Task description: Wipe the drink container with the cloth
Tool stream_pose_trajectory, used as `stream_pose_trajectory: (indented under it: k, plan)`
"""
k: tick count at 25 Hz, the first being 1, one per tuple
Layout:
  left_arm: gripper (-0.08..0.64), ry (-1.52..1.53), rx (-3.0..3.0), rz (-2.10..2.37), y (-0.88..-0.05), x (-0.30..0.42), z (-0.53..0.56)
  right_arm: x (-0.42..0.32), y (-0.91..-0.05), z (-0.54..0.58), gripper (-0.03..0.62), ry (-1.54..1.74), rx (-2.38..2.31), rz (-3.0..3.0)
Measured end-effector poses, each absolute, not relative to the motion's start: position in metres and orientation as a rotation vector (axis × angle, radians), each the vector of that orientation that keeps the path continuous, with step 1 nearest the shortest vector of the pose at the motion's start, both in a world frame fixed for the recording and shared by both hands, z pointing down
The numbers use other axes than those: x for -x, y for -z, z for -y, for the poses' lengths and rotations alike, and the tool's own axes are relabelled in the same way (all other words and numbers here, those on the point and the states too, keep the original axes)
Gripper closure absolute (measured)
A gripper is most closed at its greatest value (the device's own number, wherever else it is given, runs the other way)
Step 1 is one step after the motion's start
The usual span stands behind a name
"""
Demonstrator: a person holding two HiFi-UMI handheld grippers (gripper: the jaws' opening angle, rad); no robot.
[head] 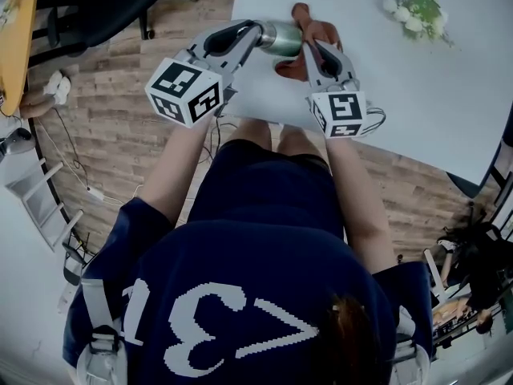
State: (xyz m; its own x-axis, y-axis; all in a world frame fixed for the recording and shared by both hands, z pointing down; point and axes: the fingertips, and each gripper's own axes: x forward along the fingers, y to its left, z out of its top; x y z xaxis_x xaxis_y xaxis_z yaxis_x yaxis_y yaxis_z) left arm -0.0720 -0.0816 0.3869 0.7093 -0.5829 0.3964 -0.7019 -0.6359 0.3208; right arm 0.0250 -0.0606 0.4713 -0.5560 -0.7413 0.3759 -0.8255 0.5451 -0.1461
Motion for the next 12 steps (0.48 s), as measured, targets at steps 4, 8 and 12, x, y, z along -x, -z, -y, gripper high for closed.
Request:
stream_pose_trajectory:
  k: [4, 8, 12]
  plan:
    - [0.515, -0.348, -2.432, 0.997, -0.385, 0.070, 0.084, -0.007, -0.441, 0.058, 0.549, -0.472, -1.311, 2.638]
    - [0.515, -0.333, -2.407, 1.023, -0.384, 0.066, 0.086, 0.041, -0.381, 0.058, 0.549, -0.388, -1.239, 2.868]
    - [0.515, -0.324, -2.385, 1.014, -0.384, 0.066, 0.089, 0.044, -0.379, 0.059, 0.549, -0.334, -1.260, 2.845]
